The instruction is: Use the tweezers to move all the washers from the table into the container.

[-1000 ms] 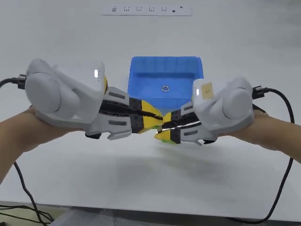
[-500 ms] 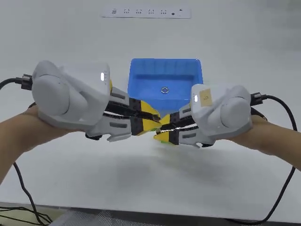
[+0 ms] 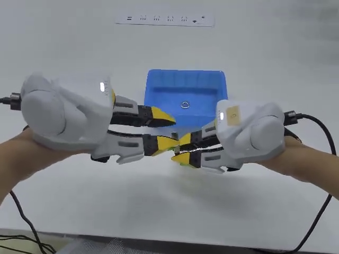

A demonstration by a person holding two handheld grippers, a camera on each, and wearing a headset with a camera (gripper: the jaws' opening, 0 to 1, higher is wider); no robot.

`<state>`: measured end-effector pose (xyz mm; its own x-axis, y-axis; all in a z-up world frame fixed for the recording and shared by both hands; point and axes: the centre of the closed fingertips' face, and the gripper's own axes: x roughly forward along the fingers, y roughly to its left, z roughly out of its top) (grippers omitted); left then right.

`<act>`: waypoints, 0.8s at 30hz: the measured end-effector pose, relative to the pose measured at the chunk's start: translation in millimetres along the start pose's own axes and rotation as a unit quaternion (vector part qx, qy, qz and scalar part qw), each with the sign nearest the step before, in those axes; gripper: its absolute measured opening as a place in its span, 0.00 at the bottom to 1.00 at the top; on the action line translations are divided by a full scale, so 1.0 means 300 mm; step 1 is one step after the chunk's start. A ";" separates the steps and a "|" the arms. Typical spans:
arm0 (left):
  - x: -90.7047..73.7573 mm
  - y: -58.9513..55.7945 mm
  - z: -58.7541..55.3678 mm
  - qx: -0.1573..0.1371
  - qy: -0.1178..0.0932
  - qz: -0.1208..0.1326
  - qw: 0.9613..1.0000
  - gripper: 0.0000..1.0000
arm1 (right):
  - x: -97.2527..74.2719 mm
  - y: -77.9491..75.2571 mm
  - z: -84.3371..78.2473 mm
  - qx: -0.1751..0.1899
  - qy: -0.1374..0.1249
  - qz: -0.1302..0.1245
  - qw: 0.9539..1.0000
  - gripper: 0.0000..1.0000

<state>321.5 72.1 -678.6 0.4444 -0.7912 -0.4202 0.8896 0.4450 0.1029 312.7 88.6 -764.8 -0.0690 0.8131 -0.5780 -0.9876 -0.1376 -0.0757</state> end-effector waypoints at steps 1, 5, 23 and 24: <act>-0.007 0.004 0.007 -0.005 -0.008 0.009 1.000 0.27 | -0.004 -0.003 0.001 0.002 -0.001 -0.002 1.000 0.10; -0.041 0.003 0.004 -0.020 -0.019 0.030 0.999 0.36 | -0.033 -0.017 0.012 0.012 -0.005 -0.014 1.000 0.10; -0.165 -0.018 -0.079 -0.118 -0.044 0.116 0.985 0.78 | -0.163 -0.096 0.139 0.031 -0.046 -0.062 0.997 0.10; -0.167 -0.017 -0.084 -0.122 -0.045 0.118 0.984 0.79 | -0.176 -0.109 0.152 0.039 -0.055 -0.067 0.995 0.10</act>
<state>291.9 120.1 -680.8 0.6527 -0.6828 -0.3283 0.7135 0.6997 -0.0367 342.4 76.0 -694.8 0.0541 0.8788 -0.4742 -0.9966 0.0181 -0.0803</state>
